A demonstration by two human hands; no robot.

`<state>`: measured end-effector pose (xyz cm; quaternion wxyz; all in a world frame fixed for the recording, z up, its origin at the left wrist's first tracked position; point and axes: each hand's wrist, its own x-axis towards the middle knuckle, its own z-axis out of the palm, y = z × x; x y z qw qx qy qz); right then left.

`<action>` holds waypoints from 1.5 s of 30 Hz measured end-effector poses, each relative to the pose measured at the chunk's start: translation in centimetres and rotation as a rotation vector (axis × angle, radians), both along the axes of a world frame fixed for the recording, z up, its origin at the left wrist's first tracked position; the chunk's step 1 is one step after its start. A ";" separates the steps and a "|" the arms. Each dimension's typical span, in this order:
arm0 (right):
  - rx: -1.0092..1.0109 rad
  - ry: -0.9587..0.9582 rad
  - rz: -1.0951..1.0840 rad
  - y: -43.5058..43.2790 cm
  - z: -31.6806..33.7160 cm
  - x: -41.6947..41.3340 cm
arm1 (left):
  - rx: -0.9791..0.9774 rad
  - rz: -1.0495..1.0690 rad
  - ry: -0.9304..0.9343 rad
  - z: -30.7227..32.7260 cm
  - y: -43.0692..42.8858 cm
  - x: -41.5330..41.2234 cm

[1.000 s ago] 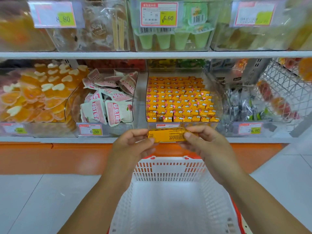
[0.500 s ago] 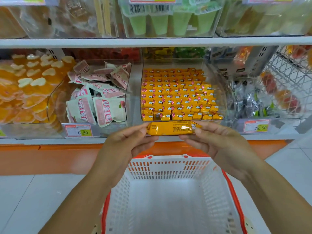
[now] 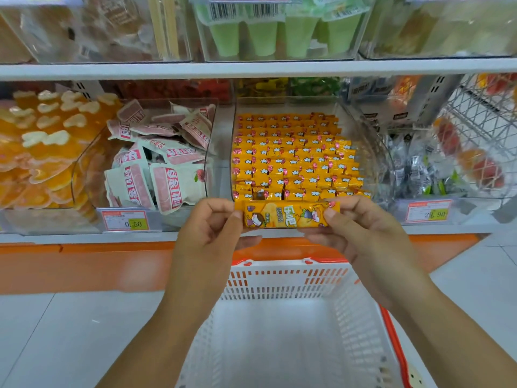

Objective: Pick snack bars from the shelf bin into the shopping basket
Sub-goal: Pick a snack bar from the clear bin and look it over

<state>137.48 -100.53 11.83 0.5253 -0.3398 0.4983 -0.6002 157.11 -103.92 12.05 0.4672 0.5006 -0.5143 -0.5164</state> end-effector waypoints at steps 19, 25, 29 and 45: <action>-0.028 -0.013 0.119 0.1 0.1 0.1 | 0.046 -0.040 0.165 -0.7 -0.8 1.8; 0.009 -0.067 0.145 -0.1 -0.1 0.1 | 0.027 -0.044 0.150 -0.9 -1.0 1.9; 0.002 -0.116 0.168 -0.1 0.1 -0.3 | 0.029 -0.076 0.159 -0.5 -1.1 2.0; -0.068 0.100 0.102 0.0 -0.7 -0.1 | 0.032 -0.009 0.029 -0.3 -0.3 1.1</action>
